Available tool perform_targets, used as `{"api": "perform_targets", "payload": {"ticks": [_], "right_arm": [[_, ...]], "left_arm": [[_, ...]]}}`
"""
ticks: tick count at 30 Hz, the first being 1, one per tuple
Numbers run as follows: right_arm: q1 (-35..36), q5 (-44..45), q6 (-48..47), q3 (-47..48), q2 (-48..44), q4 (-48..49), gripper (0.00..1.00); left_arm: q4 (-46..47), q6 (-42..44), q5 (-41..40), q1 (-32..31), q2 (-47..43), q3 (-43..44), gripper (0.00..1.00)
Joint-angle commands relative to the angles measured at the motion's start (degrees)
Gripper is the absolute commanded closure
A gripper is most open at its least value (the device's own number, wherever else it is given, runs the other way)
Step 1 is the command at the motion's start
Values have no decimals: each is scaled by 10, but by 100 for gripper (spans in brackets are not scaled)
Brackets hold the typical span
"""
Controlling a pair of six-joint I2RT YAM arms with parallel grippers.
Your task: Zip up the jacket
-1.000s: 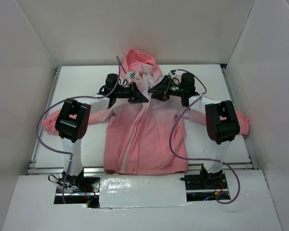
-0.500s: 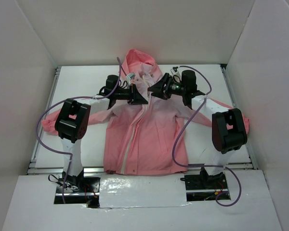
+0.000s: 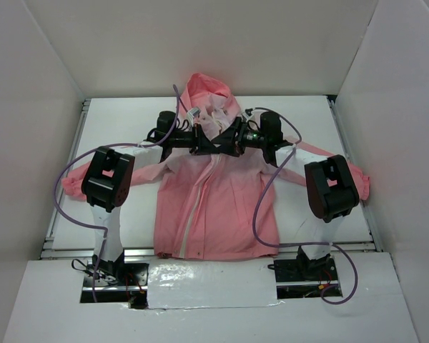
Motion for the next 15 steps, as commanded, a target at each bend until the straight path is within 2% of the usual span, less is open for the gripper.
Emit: {"api": "perform_targets", "payload": {"ticks": [1, 15], "right_arm": [[-7, -14, 11, -3, 11, 48, 37], [-28, -17, 7, 4, 38, 48, 39]], "left_arm": [[46, -8, 23, -4, -33, -3, 100], [15, 12, 22, -4, -43, -2, 100]]}}
